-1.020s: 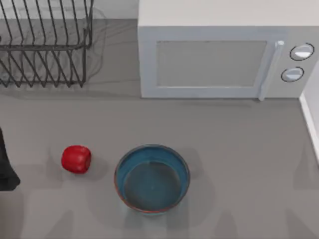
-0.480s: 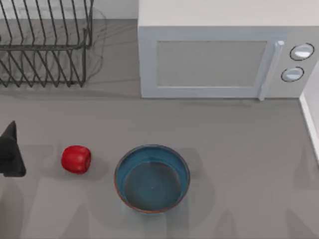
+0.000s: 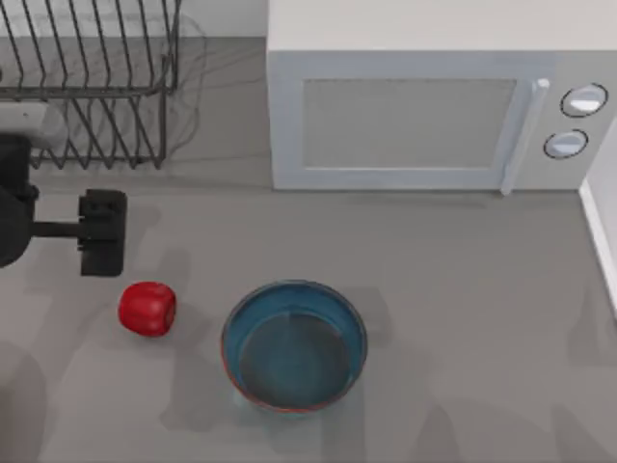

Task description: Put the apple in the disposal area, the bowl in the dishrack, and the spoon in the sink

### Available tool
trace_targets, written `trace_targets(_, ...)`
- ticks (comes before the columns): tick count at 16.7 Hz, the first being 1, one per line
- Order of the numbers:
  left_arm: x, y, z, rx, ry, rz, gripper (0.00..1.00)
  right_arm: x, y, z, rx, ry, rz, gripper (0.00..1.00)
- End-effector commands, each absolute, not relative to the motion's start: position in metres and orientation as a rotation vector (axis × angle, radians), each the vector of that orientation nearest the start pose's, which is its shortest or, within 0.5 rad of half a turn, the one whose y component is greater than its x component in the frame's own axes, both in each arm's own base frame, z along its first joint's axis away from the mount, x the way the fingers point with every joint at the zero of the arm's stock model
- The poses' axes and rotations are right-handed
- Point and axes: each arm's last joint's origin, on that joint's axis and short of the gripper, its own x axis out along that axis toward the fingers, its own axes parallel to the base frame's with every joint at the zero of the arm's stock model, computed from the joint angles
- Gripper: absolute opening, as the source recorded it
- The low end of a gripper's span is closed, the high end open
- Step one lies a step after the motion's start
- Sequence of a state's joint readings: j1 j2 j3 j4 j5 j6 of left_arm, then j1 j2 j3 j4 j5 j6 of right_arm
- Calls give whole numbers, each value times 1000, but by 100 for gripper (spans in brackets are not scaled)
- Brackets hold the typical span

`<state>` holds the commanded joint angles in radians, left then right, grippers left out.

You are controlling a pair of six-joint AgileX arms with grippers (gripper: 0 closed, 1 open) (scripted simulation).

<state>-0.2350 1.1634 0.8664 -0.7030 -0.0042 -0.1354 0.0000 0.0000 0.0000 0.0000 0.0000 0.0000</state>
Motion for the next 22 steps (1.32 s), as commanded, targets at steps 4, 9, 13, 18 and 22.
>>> trace_targets(4,277,-85,224,55,1331,-135,100,106,-1,160,0,0,0,100)
trace_targets(9,318,-118,187,129,1592,-107,100,106,-1,160,0,0,0,100)
trace_targets(13,325,-125,178,147,1643,-98,100,106,-1,160,0,0,0,100)
trace_targets(18,325,-123,173,147,1645,-97,100,106,-1,160,0,0,0,100)
trace_targets(22,324,-124,136,145,1635,-100,100,106,-1,160,0,0,0,100)
